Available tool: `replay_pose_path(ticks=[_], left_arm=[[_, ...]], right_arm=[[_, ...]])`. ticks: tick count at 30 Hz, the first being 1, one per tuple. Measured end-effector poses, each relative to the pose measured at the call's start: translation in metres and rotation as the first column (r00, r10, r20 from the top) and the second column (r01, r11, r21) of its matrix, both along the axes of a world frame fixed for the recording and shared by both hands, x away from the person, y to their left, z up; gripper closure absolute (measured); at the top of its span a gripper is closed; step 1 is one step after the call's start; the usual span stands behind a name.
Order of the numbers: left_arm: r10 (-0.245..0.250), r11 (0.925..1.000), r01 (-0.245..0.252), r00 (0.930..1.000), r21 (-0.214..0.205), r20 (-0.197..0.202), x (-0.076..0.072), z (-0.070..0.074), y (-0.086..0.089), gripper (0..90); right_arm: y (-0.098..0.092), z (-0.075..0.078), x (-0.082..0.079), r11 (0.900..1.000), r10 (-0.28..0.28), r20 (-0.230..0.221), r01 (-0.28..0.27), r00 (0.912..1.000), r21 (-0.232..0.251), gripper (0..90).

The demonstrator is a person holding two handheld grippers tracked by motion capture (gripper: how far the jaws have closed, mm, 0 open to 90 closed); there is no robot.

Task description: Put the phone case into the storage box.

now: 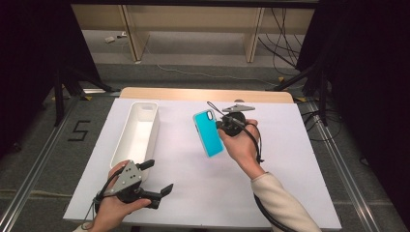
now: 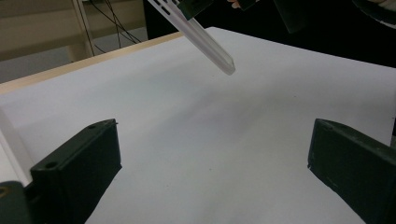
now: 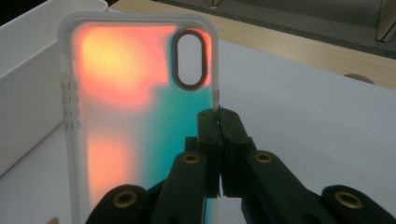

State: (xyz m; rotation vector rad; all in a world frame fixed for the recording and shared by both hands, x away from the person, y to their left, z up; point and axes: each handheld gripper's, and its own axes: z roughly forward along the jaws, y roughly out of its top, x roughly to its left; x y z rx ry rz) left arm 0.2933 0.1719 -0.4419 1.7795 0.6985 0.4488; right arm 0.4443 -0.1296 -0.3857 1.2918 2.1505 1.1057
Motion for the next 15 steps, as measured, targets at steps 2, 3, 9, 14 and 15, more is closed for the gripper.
replay_pose_path(ticks=[2, 3, 9, 14, 15], left_arm=[[0.005, 1.0, -0.005, 1.0, -0.003, -0.004, -0.001, 0.0, 0.0, 2.0], [0.009, 1.0, -0.009, 0.9999, -0.001, -0.004, -0.001, 0.001, 0.0, 2.0], [0.035, 0.9991, -0.035, 0.9994, -0.024, 0.007, 0.0, 0.007, -0.006, 3.9], [0.063, 0.9976, -0.062, 0.9979, -0.031, 0.019, 0.003, 0.013, -0.01, 6.8], [0.062, 0.9976, -0.061, 0.9978, -0.032, 0.022, 0.004, 0.014, -0.011, 7.3]], right_arm=[[0.0, 0.001, -0.001, 1.0, -0.005, 0.016, 0.005, 0.9999, 0.006, 89.2], [-0.001, 0.001, -0.002, 1.0, -0.001, 0.029, 0.0, 0.9996, 0.003, 89.2], [-0.003, 0.004, -0.007, 0.9993, -0.005, 0.067, 0.003, 0.9977, 0.037, 89.2], [-0.002, 0.005, -0.012, 0.9988, 0.001, 0.09, -0.006, 0.996, 0.049, 89.2], [-0.001, 0.005, -0.012, 0.9984, 0.011, 0.094, -0.017, 0.9955, 0.055, 89.2]])
